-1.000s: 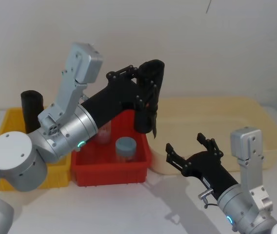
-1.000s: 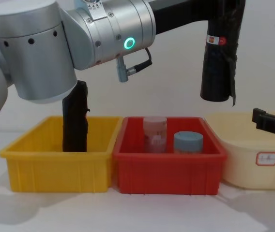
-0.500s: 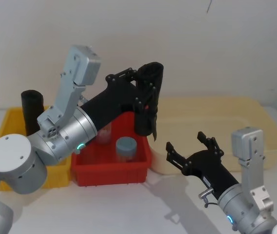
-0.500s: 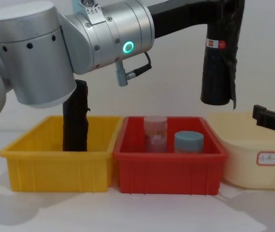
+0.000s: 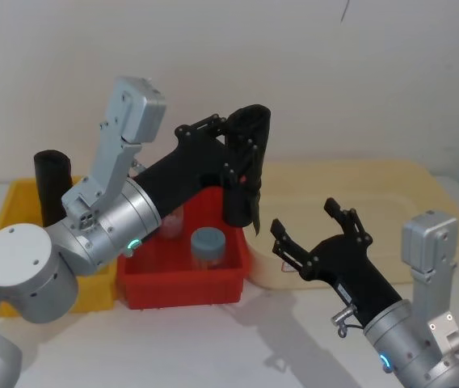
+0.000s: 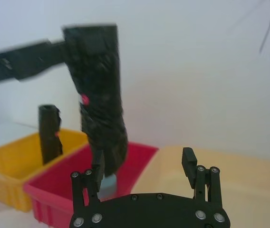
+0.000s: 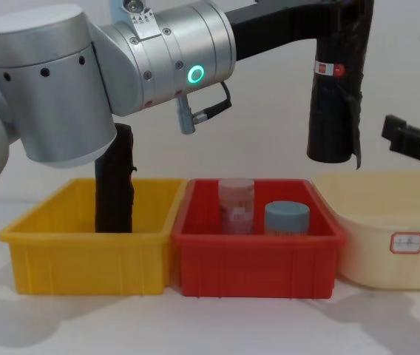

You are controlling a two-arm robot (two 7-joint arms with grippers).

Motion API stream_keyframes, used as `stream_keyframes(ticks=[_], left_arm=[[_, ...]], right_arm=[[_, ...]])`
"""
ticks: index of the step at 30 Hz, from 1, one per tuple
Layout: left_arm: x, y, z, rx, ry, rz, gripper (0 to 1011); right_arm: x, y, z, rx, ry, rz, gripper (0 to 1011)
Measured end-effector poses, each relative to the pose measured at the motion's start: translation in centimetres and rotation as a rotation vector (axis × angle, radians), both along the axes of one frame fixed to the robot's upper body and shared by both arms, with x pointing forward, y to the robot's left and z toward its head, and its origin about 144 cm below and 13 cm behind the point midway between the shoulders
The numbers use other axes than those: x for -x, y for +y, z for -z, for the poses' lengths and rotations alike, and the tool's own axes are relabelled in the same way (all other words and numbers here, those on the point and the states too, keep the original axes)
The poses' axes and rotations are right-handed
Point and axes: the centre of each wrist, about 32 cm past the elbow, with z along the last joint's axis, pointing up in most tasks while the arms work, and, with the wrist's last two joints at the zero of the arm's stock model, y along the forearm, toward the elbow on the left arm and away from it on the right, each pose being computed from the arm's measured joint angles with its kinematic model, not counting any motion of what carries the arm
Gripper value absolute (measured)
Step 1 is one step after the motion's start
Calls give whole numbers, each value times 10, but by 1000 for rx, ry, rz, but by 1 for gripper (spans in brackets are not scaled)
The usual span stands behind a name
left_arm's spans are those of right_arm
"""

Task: Pick up the garbage bag with the one hand and transfer it to the other hand.

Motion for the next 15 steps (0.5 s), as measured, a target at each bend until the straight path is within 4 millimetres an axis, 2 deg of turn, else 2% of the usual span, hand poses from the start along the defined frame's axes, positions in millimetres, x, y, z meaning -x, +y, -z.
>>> stream_keyframes(ticks=[15], left_arm=[[0, 0, 0, 1, 2, 0, 371]], right_arm=[[3, 7, -5, -16, -79, -89, 1001]])
